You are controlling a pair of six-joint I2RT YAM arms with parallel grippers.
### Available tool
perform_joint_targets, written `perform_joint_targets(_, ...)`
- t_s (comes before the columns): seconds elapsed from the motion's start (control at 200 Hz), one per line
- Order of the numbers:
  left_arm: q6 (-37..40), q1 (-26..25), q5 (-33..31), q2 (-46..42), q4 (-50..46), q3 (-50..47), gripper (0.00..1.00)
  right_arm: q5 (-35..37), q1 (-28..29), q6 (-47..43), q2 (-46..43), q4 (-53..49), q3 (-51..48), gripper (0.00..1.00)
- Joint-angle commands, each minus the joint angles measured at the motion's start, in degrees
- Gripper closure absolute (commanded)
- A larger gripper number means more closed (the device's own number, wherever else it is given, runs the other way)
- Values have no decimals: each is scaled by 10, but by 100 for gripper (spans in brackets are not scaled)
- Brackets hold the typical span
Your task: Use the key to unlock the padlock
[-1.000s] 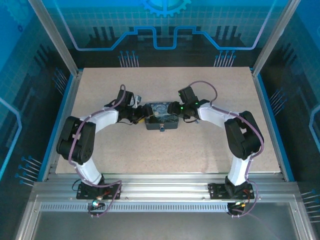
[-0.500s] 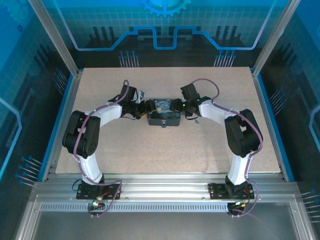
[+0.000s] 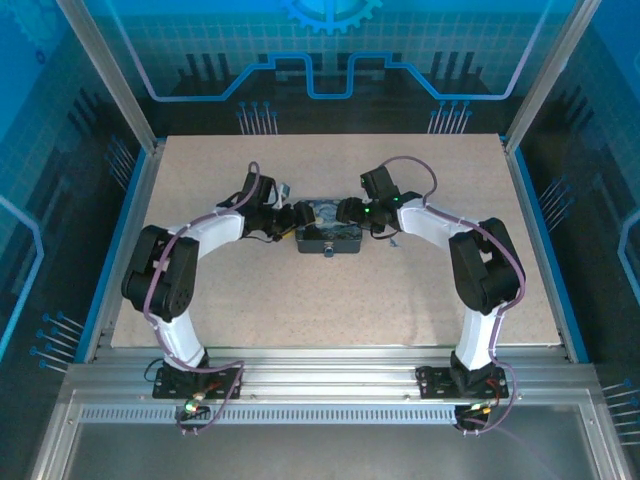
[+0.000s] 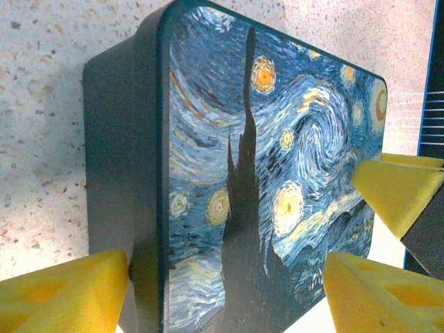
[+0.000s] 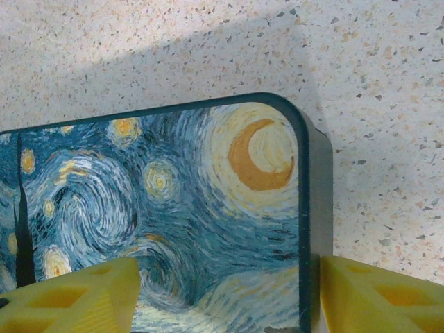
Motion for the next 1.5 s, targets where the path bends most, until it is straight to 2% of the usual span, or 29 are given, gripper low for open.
perform_joint_targets(0.0,-16,-11,7,-30,11,-10,25,-21,-1,-14,-3,-19,25,30)
perform_joint_targets(0.27,1,2,-31,-67,-24,-15,18,29,-4,-37,-35,-63,17,28)
perform_joint_targets(0.48,29,12,-58,-111,-73,-18,17,89,-7,-48,-87,-122,-1,30)
perform_joint_targets(0.64,32,4,-59,-164,-84,-54,17,133,-21,-24,-118,-186,-17,33)
perform_joint_targets(0.785,41,-25,-49,-208,-92,-84,13,151,-31,-6,-136,-211,-42,34)
perform_joint_targets(0.935,44,-70,-47,-243,-89,-111,13,151,-46,23,-148,-208,-71,35)
perform_joint_targets(1.021,44,-102,-67,-259,-97,-119,13,148,-48,31,-142,-204,-77,37)
perform_joint_targets(1.256,27,-172,-98,-278,-95,-129,13,151,-55,50,-90,-210,-58,51)
perform_joint_targets(1.496,10,-205,-109,-276,-81,-146,13,154,-65,62,-26,-225,-17,56)
